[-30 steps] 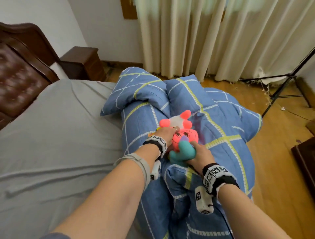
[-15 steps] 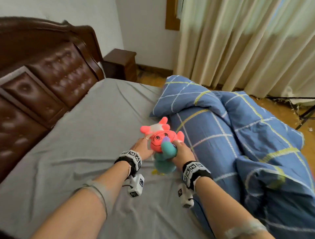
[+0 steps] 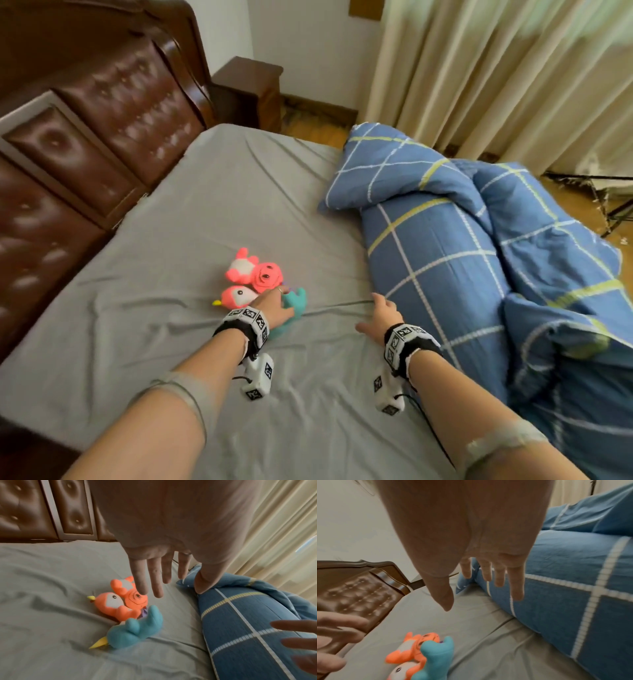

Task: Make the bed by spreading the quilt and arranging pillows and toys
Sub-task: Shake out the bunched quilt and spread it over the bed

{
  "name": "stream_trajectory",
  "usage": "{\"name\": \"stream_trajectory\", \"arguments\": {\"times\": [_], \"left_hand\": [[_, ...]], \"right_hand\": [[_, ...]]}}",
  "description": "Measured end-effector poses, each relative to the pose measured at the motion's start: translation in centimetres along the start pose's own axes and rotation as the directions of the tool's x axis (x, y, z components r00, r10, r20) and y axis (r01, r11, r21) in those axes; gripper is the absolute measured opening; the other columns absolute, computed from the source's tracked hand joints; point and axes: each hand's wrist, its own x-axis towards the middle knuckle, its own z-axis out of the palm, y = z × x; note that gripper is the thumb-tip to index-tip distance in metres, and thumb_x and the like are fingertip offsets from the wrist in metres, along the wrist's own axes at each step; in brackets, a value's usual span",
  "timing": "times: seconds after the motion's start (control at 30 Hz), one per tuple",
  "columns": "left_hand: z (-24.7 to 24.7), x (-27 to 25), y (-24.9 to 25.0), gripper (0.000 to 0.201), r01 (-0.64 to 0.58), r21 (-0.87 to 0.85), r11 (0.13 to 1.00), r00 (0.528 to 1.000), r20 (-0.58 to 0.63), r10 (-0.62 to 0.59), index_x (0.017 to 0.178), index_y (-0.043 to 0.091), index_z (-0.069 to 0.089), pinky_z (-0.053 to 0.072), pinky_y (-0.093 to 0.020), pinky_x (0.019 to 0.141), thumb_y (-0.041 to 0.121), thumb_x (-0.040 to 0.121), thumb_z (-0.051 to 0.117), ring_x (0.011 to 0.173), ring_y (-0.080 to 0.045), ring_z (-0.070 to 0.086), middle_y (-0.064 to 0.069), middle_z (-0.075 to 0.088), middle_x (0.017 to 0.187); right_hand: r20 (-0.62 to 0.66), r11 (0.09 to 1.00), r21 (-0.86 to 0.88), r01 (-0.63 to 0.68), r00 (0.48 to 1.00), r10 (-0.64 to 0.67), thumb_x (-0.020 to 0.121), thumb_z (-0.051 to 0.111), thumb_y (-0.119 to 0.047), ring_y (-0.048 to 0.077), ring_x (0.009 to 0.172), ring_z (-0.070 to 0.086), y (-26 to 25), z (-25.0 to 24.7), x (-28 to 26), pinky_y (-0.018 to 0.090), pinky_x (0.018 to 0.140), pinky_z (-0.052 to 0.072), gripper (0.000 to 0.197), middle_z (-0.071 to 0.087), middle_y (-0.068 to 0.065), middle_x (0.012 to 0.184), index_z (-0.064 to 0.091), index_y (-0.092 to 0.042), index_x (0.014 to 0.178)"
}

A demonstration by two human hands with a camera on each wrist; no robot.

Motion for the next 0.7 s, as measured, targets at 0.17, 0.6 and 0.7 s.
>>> {"name": "stream_trajectory", "arguments": {"times": [0.17,0.6,0.7], "left_hand": [[4.0,-0.2,9.5,0.064,-0.090,0.109,0.990,0.996,0.009,0.090,0.140,0.025,0.045,0.044,-0.030,0.100,0.033,0.081,0.066,0.118,-0.024,0.058,-0.006,0.052,0.140],[28.8,1.7,41.3,0.091,-0.511,0.284,0.812,0.849,0.313,0.425,0.147,0.023,0.035,0.033,-0.039,0.114,0.051,0.071,0.077,0.136,-0.021,0.041,-0.003,0.038,0.149],[33.8,1.6,43.8,0.092,-0.576,0.358,0.735,0.810,0.366,0.458,0.145,0.019,0.038,0.033,-0.036,0.114,0.051,0.069,0.078,0.135,-0.025,0.042,-0.009,0.043,0.146]], "right_hand": [[-0.151,0.991,-0.071,-0.111,0.984,0.099,0.076,0.075,-0.039,0.035,0.143,0.019,9.8,-7.6,-0.9,0.055,0.113,0.030,0.091,0.023,0.008,0.156,0.021,-0.034,0.149],[-0.389,0.867,0.111,-0.486,0.781,0.488,0.094,0.039,-0.013,0.037,0.106,0.062,45.6,-21.1,-4.3,0.050,0.094,0.047,0.026,0.065,0.017,0.114,0.047,-0.019,0.118],[-0.314,0.706,0.404,-0.582,0.637,0.704,0.094,0.048,-0.021,0.044,0.108,0.060,52.7,-19.8,-9.5,0.044,0.087,0.048,0.026,0.062,0.026,0.117,0.045,-0.008,0.116]]}}
